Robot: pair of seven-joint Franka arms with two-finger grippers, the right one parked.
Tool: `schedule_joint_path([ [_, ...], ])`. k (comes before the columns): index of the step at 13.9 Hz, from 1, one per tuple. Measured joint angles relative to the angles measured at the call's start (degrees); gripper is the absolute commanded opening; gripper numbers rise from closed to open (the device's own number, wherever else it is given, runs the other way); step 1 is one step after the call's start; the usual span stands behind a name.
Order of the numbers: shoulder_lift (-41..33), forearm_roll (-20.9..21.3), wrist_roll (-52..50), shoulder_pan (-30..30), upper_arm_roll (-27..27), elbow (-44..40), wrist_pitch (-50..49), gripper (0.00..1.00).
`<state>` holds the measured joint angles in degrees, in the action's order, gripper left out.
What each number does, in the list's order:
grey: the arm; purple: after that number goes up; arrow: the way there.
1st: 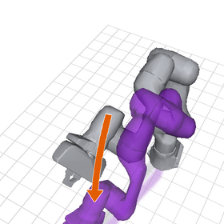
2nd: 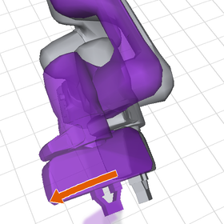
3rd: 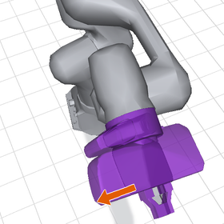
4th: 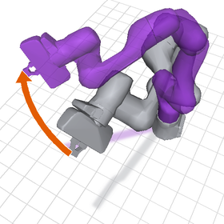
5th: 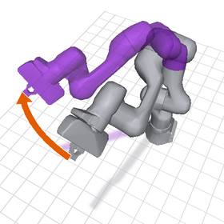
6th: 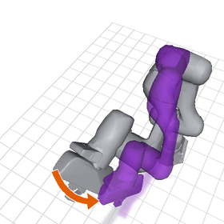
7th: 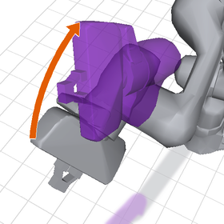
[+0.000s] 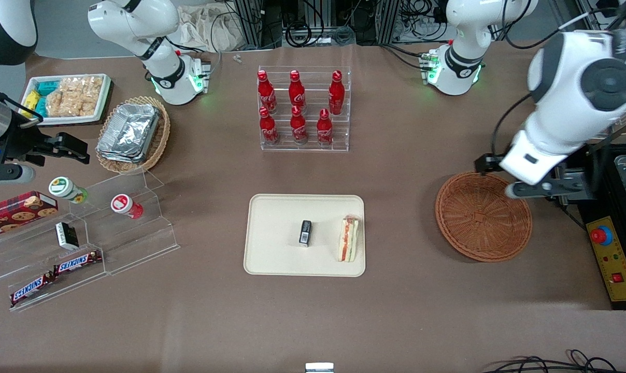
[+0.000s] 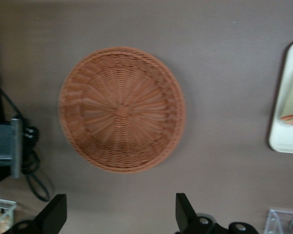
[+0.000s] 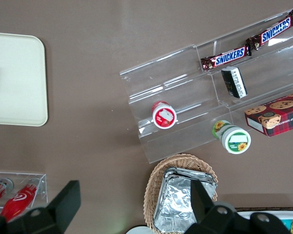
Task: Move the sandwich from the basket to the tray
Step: 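Open the left gripper and raise it back above the basket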
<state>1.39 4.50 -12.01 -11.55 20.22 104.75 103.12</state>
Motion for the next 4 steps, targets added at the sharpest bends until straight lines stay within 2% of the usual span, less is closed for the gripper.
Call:
schedule_joint_path([
  [4, 1.71, -3.22, 3.62, -6.32, -0.38, -3.45, -1.00, 1.00],
])
